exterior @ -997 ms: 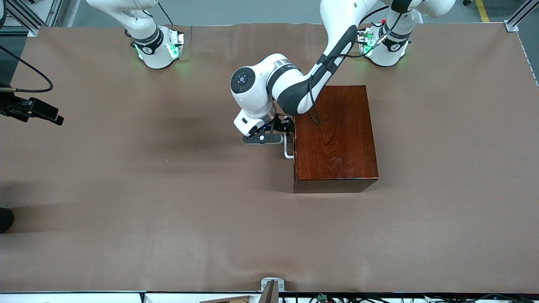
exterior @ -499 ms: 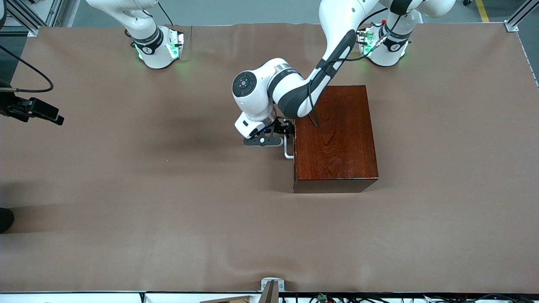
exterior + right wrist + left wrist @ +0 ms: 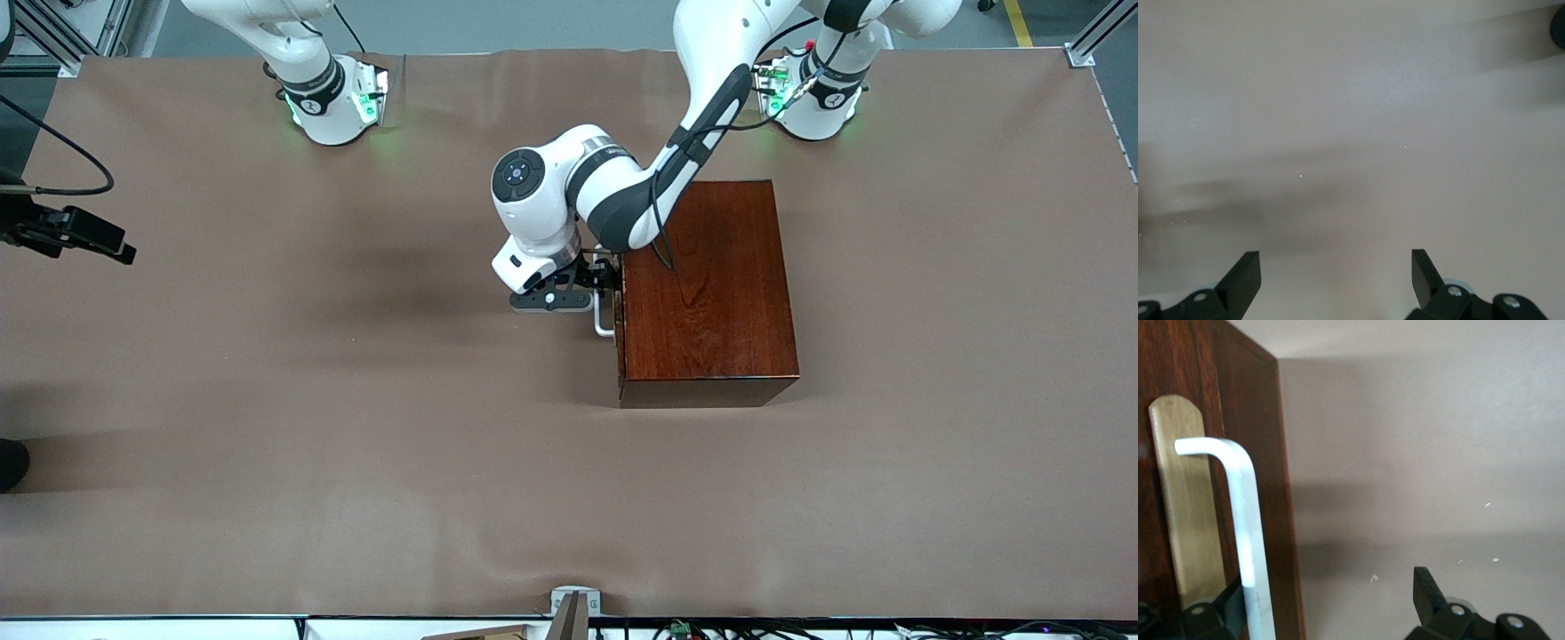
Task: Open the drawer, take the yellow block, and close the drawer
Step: 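Pull the drawer out of the wooden box with the left gripper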
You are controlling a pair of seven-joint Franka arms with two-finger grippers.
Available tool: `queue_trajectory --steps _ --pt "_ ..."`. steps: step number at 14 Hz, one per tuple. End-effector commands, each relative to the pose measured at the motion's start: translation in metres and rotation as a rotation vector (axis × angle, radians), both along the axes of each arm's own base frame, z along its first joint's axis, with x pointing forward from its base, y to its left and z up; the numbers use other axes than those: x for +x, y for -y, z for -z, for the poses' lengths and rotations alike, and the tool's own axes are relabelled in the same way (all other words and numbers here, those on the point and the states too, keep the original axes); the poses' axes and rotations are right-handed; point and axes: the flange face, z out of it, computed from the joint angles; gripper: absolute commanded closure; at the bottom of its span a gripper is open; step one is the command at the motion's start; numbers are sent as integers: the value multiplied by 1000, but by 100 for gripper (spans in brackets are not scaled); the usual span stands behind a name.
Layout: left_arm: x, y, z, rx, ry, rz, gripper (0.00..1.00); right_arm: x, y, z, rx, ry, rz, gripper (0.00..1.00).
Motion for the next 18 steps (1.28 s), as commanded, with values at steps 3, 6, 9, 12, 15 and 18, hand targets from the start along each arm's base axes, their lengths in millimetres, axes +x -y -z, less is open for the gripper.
queue_trajectory --steps 3,6,9,12,15,18 --pt "-3 23 -3 -95 55 -28 0 -2 -3 -4 11 3 -3 0" --pt "-10 32 -13 -126 68 -42 0 -1 -4 -2 11 2 -4 0" --pt "-16 37 -12 -127 67 -51 0 -2 -3 -4 11 6 -3 0" --pt "-18 38 -14 -130 69 -55 0 -2 -2 -4 11 5 -1 0" --pt "-21 42 -15 -145 69 -58 0 -2 0 -5 9 6 2 0" --pt "-24 49 -16 -182 77 -66 0 -2 0 -5 8 6 2 0"
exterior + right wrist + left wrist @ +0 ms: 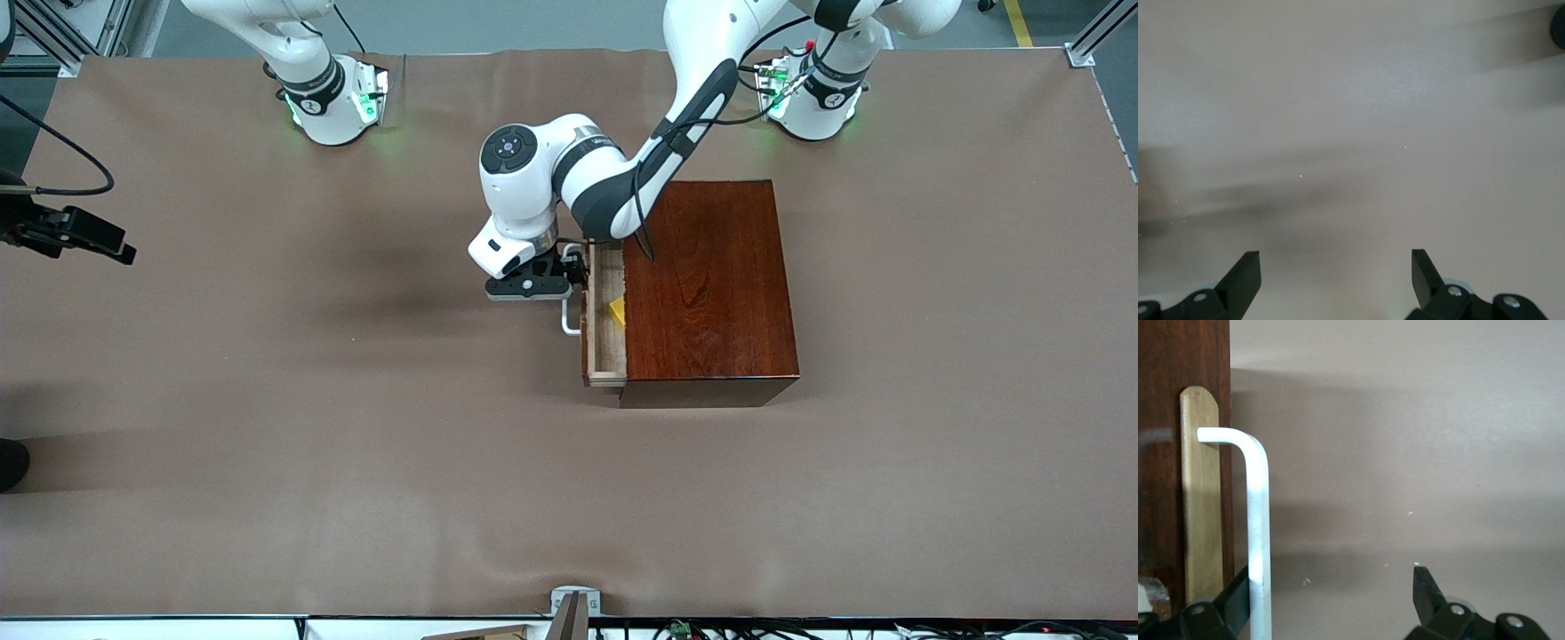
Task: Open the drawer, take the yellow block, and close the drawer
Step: 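Pull the drawer out of the wooden box with the left gripper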
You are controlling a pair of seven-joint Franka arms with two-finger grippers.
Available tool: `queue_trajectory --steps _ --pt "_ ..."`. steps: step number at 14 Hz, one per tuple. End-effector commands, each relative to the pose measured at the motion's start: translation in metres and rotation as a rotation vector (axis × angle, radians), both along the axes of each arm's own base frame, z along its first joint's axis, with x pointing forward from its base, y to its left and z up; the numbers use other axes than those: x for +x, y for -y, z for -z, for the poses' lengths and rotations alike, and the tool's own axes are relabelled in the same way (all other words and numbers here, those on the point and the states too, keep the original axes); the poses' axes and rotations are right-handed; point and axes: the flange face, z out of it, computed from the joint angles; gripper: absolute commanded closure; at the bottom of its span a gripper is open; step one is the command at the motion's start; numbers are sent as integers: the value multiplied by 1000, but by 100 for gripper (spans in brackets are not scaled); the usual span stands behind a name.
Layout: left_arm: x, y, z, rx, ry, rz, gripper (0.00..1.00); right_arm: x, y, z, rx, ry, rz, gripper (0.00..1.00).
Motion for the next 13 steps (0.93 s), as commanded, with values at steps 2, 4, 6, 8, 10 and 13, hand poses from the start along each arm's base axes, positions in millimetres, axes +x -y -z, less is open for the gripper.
queue_trajectory --steps 2,4,6,8,10,13 --pt "-7 18 -8 -86 -4 -24 0 -2 -1 -5 8 6 0 0" --pt "-7 19 -8 -96 -2 -25 0 -2 0 -5 8 6 2 0" --pt "-8 22 -8 -110 0 -22 0 -2 0 -5 8 6 2 0" --pt "-10 26 -13 -144 -11 -35 0 -3 1 -5 8 3 4 0" --pt "-12 30 -13 -164 -7 -33 0 -3 2 -5 7 1 6 0" --pt "-20 39 -7 -189 1 -19 0 -4 6 -5 7 1 12 0"
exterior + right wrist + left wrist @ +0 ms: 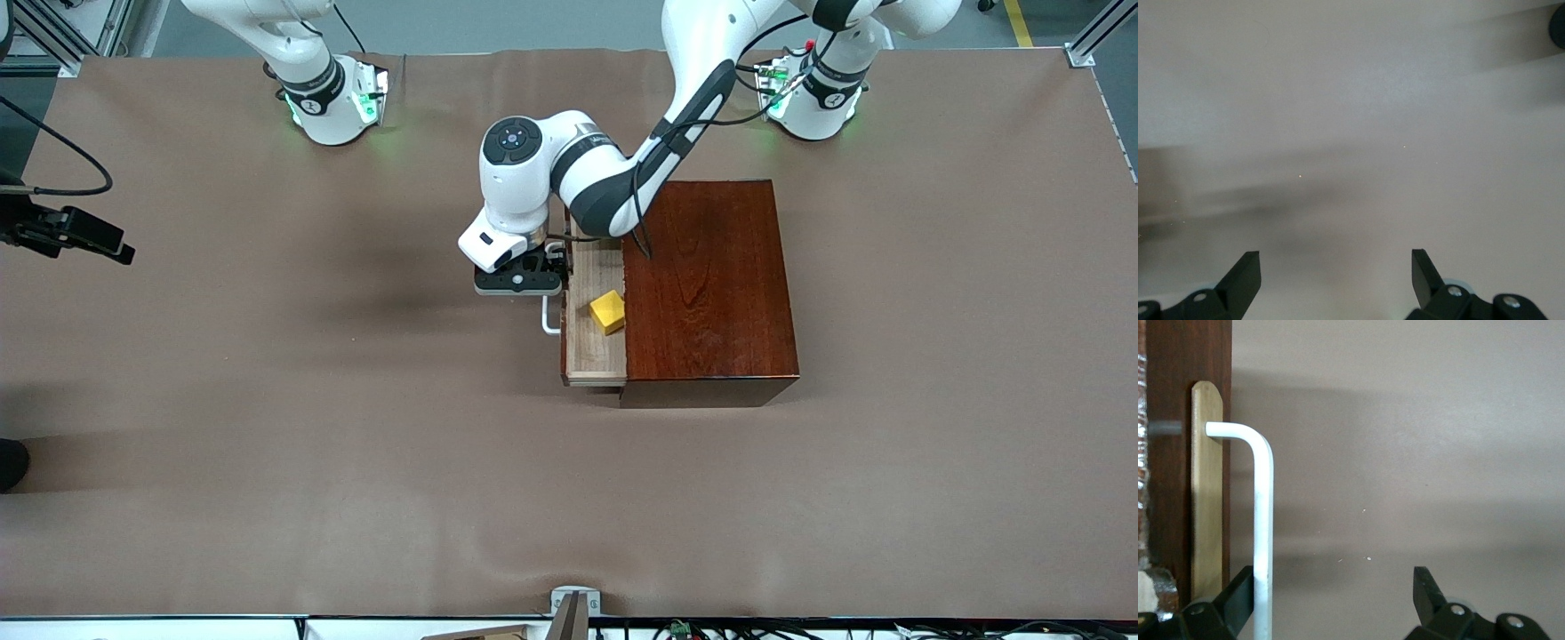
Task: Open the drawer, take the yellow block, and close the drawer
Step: 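Pull the drawer out of the wooden box with the left gripper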
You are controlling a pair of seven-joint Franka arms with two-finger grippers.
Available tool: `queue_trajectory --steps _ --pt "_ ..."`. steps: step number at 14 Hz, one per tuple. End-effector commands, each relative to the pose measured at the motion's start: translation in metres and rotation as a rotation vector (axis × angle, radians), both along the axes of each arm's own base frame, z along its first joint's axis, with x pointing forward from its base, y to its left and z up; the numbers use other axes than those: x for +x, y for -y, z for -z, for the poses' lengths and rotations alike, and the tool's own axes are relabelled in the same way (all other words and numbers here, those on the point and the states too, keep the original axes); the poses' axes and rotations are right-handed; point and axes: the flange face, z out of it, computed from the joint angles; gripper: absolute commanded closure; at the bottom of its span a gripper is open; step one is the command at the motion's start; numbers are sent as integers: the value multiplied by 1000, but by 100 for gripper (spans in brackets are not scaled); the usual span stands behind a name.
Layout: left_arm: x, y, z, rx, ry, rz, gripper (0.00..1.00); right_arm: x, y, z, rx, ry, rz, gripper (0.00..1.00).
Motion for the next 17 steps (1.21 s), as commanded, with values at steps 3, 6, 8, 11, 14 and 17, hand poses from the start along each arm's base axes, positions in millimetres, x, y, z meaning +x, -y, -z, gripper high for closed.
queue_trajectory --steps 3,6,8,11,14,17 --pt "-18 30 -1 -107 1 -15 0 -3 3 -7 8 5 7 0" --pt "-22 36 0 -139 17 -15 0 -4 4 -8 7 6 10 0" --pt "-22 40 2 -158 24 -24 0 -3 4 -7 8 5 10 0" --pt "-24 48 -3 -197 20 -40 0 -4 4 -8 8 6 10 0" --pt "-26 50 -8 -212 19 -41 0 -4 4 -7 8 3 11 0" --pt "-25 53 -23 -246 19 -51 0 -4 3 -6 9 -5 9 0"
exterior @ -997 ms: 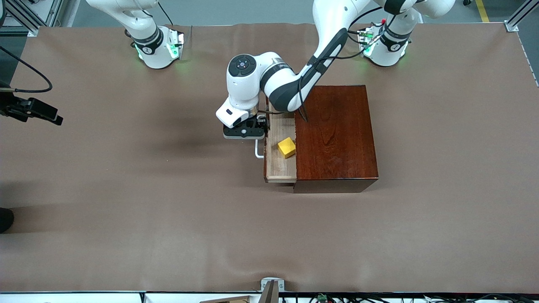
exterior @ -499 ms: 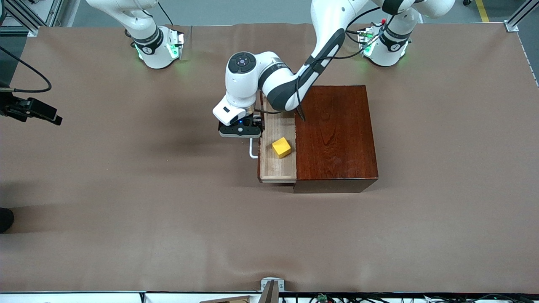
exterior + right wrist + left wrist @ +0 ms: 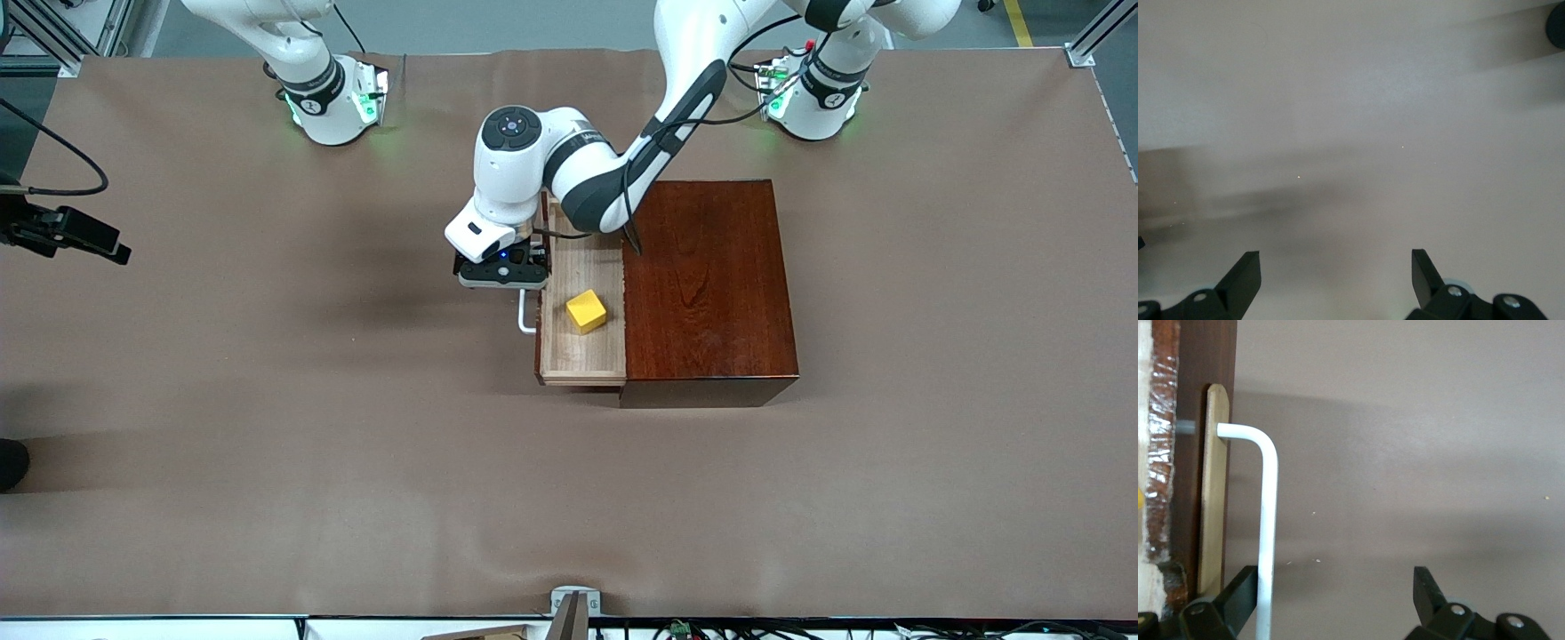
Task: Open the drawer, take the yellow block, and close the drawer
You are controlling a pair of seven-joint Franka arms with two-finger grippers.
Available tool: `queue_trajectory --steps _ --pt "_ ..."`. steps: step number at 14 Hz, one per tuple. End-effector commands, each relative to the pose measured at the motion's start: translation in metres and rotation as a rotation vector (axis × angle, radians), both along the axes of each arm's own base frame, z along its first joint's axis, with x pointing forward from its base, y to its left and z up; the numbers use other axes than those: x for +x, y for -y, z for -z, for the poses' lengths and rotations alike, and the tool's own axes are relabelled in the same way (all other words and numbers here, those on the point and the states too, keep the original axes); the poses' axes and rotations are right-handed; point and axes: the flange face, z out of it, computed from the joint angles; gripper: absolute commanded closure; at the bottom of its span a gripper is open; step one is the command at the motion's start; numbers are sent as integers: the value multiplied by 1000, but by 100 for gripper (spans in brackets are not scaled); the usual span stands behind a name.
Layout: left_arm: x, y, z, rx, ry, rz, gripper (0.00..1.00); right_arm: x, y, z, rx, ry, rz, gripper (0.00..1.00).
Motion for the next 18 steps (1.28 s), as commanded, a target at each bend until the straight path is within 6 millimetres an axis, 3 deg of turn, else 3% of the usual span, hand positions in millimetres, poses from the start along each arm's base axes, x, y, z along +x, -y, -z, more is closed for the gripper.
queue_trajectory --steps 1,4,13,18 --pt "-16 34 -18 -136 -8 -25 0 -5 0 -6 10 -12 3 0" --pt "-13 32 -28 -147 -9 -55 0 -5 -1 -6 10 -13 2 0" --pt "-15 18 -5 -17 -76 -62 0 -1 -7 -2 12 -8 -9 0" --pt "-13 7 -20 43 -98 -71 0 8 -10 -1 11 36 -5 0"
